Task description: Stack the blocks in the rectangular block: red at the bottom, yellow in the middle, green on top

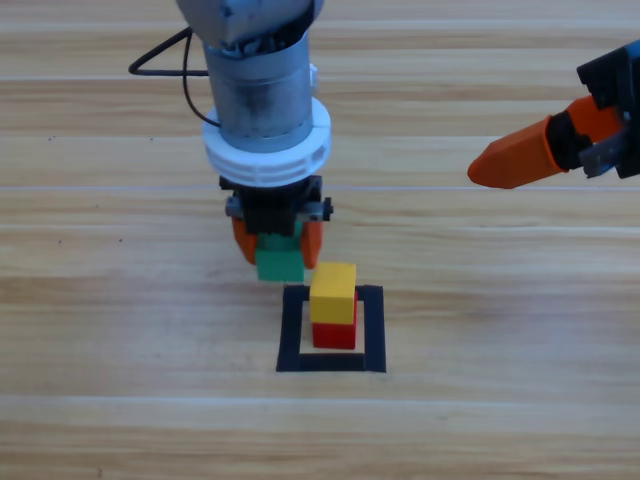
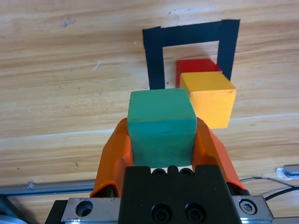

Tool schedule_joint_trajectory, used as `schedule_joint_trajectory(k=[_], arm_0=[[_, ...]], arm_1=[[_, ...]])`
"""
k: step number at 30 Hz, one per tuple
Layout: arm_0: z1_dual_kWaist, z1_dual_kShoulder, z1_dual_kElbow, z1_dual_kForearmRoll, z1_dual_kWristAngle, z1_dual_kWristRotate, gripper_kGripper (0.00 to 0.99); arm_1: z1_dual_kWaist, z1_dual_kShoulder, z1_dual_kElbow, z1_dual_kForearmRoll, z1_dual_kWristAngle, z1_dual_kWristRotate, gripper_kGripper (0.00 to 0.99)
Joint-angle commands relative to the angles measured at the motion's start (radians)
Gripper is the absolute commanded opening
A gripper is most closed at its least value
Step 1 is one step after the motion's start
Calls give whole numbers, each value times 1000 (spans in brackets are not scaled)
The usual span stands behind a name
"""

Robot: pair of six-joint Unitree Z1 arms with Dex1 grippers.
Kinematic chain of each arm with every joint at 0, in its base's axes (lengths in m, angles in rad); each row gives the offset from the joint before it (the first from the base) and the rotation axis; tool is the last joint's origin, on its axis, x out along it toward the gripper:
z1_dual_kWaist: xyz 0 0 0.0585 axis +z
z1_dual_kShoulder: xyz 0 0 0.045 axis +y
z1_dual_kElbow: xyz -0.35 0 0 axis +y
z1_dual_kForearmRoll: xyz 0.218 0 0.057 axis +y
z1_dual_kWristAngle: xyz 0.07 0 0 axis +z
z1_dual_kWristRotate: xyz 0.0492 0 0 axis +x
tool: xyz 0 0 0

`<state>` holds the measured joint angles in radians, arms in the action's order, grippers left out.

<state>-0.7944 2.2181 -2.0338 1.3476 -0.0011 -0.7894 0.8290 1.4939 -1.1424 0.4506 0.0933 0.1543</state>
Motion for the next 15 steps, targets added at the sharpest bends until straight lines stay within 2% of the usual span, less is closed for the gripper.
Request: schedule_joint_trajectory(k=[1,15], arm_0=[[-34,55,-26,13,12,12,0],[-52,75,-46,24,15,9,0]], arm_1=[[-31,2,36,22,23,-5,956],[-31,-1,36,22,32,-5,956]])
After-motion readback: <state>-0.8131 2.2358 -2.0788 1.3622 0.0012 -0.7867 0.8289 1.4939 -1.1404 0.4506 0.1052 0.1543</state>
